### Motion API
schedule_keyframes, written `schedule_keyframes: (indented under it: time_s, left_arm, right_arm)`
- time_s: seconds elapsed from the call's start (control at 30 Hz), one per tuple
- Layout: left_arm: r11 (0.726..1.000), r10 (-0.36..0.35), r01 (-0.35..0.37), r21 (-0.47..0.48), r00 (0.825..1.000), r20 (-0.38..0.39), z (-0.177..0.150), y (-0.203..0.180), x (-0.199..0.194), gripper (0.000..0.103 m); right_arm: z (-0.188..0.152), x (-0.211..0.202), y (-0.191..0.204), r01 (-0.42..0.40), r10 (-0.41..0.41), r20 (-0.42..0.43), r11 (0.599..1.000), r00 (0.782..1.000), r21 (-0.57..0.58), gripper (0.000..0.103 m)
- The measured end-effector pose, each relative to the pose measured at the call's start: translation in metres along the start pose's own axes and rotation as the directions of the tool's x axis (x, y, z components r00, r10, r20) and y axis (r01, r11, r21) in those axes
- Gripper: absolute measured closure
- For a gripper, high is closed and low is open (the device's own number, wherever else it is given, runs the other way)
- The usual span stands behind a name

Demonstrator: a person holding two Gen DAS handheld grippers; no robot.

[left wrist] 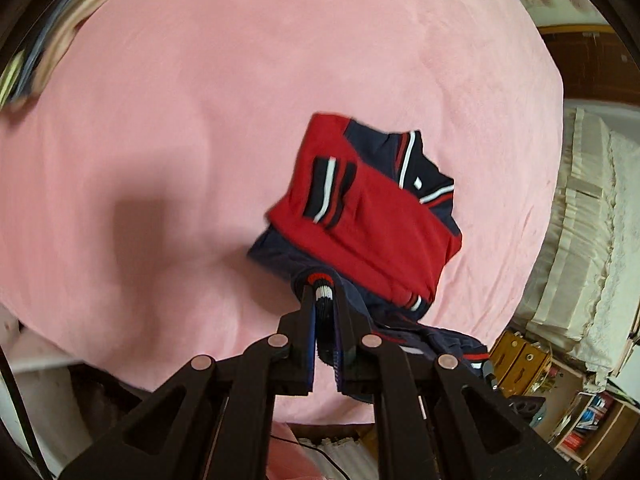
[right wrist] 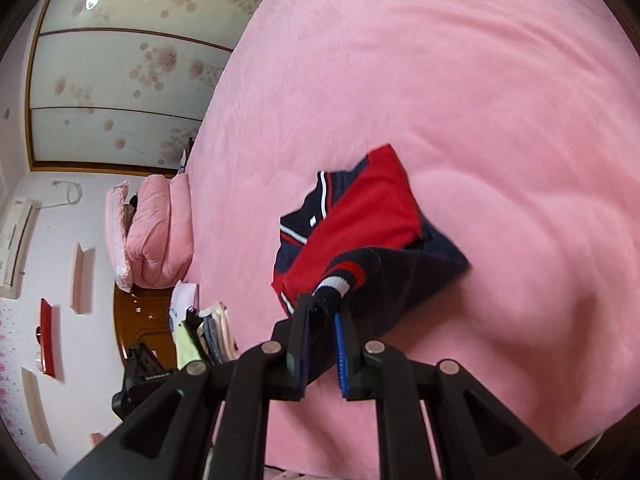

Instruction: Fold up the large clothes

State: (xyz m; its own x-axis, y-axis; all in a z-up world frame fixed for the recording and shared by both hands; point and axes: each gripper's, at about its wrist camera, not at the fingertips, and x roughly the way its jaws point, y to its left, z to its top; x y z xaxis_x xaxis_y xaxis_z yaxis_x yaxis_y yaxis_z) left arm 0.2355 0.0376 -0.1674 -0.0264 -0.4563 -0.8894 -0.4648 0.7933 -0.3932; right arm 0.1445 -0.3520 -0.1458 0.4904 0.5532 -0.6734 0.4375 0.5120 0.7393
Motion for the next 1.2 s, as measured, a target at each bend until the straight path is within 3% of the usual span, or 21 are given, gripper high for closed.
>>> schedule_keyframes:
  time_s: [0.2,0.3,0.43,0.57,0.6,0.63,0.67,0.73,0.87,1.0,1.1,1.2]
  left_arm:
    - [0.994,0.077,-0.081,0.077,0.996,0.047,0.053,-0.028,0.013,0.097]
    - [0.975,0.142,-0.163,0.154,0.98,0.137,0.076,-0.042,0.017,0.097]
    - [0.962,0.151,-0.182,0.204,0.975,0.162,0.097,-0.05,0.024,0.097]
    - [0.95,0.162,-0.2,0.241,0.972,0.168,0.102,-0.052,0.033,0.096]
    - [0.944,0.165,-0.205,0.257,0.971,0.17,0.101,-0.053,0.037,0.094]
    - [0.937,0.17,-0.214,0.275,0.97,0.173,0.1,-0.053,0.039,0.089]
    - [0.923,0.183,-0.232,0.307,0.967,0.179,0.099,-0.054,0.042,0.078]
    - [0.889,0.219,-0.279,0.363,0.956,0.196,0.094,-0.056,0.048,0.066]
    - [0.808,0.263,-0.351,0.473,0.933,0.244,0.082,-0.056,0.052,0.063]
    - [0.757,0.259,-0.375,0.535,0.924,0.282,0.066,-0.056,0.056,0.061]
    - [0.738,0.252,-0.363,0.569,0.93,0.266,0.057,-0.059,0.069,0.06]
    - [0.717,0.236,-0.332,0.613,0.943,0.234,0.053,-0.066,0.082,0.043]
  right_arm:
    - [0.035,0.031,0.014,0.08,-0.079,0.013,0.996,0.997,-0.025,0.093]
    - [0.049,0.051,0.017,0.15,-0.149,0.013,0.988,0.989,-0.043,0.093]
    - [0.061,0.081,0.017,0.218,-0.219,-0.01,0.975,0.976,-0.05,0.092]
    - [0.075,0.097,0.023,0.218,-0.217,0.019,0.974,0.976,-0.055,0.083]
    - [0.079,0.099,0.025,0.214,-0.213,0.028,0.975,0.977,-0.061,0.079]
    - [0.083,0.1,0.029,0.207,-0.205,0.044,0.976,0.978,-0.072,0.067]
    - [0.085,0.1,0.032,0.209,-0.204,0.065,0.974,0.977,-0.087,0.061]
    - [0.088,0.097,0.041,0.242,-0.225,0.127,0.96,0.966,-0.138,0.059]
    - [0.087,0.096,0.051,0.322,-0.286,0.177,0.917,0.942,-0.235,0.059]
    - [0.08,0.099,0.046,0.359,-0.327,0.157,0.89,0.932,-0.28,0.059]
    - [0.067,0.105,0.036,0.383,-0.359,0.134,0.879,0.924,-0.283,0.059]
    - [0.054,0.113,0.026,0.406,-0.391,0.108,0.872,0.914,-0.275,0.059]
